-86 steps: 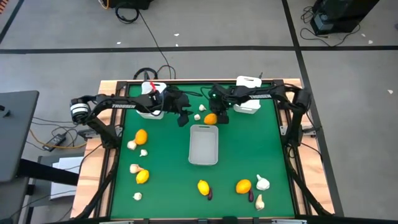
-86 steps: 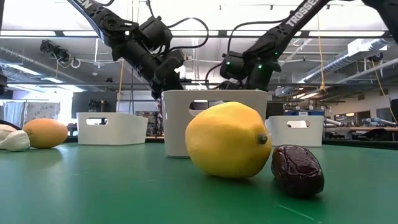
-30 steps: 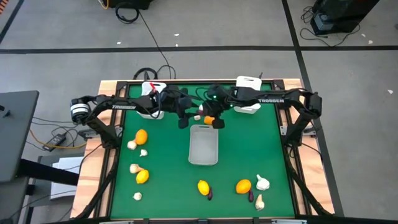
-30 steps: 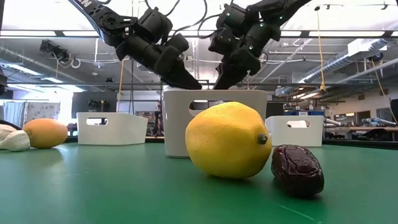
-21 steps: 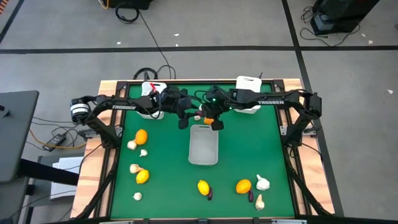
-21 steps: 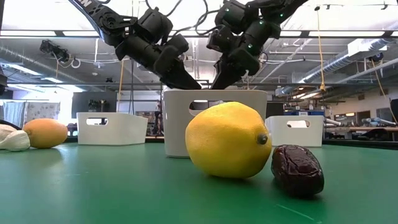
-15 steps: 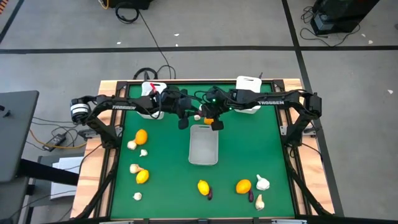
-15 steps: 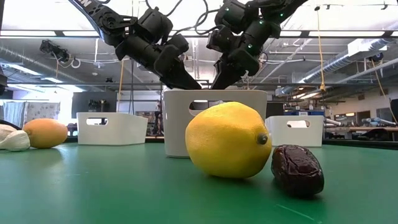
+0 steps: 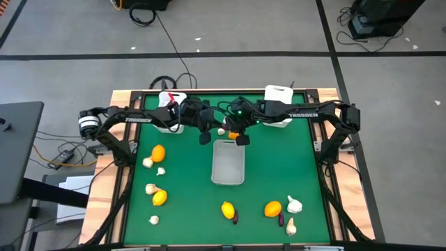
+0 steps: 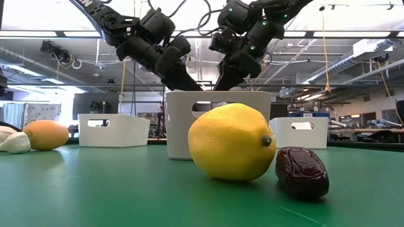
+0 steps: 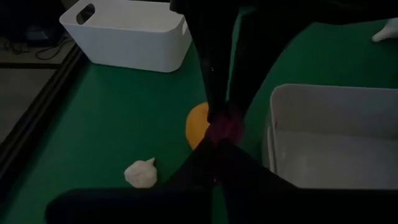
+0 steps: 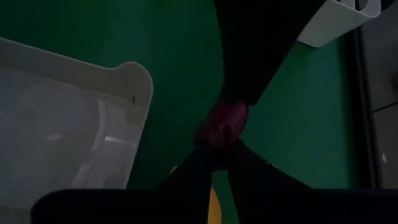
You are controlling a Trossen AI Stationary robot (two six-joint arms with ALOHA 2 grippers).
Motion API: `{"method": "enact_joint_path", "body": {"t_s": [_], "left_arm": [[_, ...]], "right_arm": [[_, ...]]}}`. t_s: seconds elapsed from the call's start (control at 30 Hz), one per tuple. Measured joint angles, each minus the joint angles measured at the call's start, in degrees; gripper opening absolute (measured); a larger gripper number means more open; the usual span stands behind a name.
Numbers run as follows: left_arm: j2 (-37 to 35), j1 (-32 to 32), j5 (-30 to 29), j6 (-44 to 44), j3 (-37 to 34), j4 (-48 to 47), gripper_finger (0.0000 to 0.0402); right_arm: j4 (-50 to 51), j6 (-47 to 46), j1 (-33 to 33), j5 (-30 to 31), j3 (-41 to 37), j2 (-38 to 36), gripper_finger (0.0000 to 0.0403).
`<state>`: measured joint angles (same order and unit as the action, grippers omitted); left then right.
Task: Sort produce into baskets
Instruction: Put the eggplant into the left white bin
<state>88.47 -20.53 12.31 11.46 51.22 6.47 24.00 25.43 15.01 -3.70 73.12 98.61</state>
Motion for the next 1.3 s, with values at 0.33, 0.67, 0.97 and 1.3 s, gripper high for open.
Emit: {"method": "enact_joint_path", "body": {"t_s": [0.33, 0.67, 0.97, 1.3], "left_arm": [[-11.7, -3.9, -11.69, -2.87, -0.02, -12.31, 0.0011], [-18.53, -11.4, -30.28, -13.59, -0.02, -39.03, 0.0013], [-18.25, -16.08, -33.28, -18.06, -0.02, -43.28, 0.0083], [-21.12, -13.41, -34.76, -17.44, -0.03, -42.16, 0.0147]], "right_arm": [[5.34, -13.24, 0.4, 5.3, 0.13, -0.2, 0.0148], [0.86, -20.01, -0.97, 2.42, -4.99, -0.2, 0.0153], [-0.23, -23.58, -2.98, 2.47, -8.07, -0.2, 0.0154], [-0.97, -22.18, -3.46, 3.72, -8.41, -0.27, 0.0153]]}}
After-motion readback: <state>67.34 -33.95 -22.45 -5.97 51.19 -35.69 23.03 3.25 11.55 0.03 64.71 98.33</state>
